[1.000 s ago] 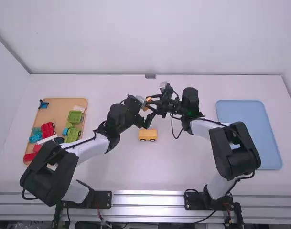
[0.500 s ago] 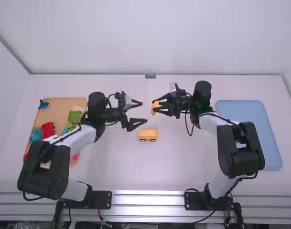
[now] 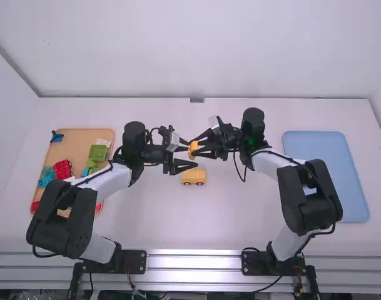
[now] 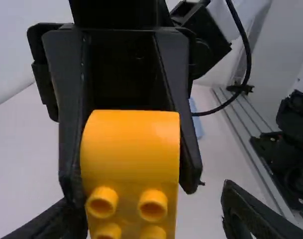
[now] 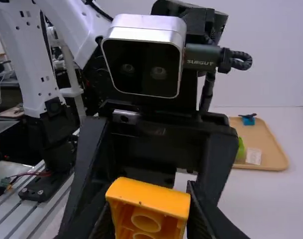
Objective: Assemble lego blocks to make yellow taxi
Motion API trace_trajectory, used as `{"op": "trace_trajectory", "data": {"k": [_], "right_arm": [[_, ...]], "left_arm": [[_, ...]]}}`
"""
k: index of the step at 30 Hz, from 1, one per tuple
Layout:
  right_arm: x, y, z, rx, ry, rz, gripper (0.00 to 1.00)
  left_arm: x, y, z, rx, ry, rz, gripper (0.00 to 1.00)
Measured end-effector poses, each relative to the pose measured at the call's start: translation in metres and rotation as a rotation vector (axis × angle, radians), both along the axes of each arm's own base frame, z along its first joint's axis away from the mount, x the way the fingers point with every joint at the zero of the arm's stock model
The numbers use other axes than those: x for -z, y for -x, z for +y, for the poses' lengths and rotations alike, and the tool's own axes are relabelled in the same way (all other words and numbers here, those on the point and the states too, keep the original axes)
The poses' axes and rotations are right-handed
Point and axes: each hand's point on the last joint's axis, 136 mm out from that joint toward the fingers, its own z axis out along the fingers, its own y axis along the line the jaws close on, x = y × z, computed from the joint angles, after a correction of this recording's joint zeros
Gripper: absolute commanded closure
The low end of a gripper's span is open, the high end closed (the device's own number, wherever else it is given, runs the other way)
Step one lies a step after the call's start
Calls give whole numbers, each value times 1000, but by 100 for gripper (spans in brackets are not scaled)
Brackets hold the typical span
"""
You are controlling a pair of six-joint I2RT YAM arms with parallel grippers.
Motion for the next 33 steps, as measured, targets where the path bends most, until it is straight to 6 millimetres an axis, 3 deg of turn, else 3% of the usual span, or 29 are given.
{"op": "trace_trajectory", "data": {"k": [2, 4, 10, 16, 21, 30, 32, 33], "right_arm": [[0, 0, 0, -1, 0, 0, 81], [0, 2, 0, -13, -1, 1, 80], [0, 2, -1, -15, -4, -8, 80], [0, 1, -1, -6, -2, -6, 61], [1, -8, 2, 45, 2, -9, 62], [0, -18, 3, 103, 4, -15, 83], [1, -19, 3, 109, 6, -14, 83], [1, -19, 3, 108, 7, -13, 76]], "left_arm": [[0, 0, 0, 0, 0, -2, 52], [1, -2, 0, -10, -3, -2, 69], [4, -6, 1, -40, -15, 11, 98], [4, -8, 1, -48, -19, 10, 98], [9, -19, 2, -116, -43, 13, 98], [6, -30, 4, -189, -40, -47, 98], [6, -30, 5, -200, -30, -50, 98], [7, -30, 5, -205, -24, -49, 98]]}}
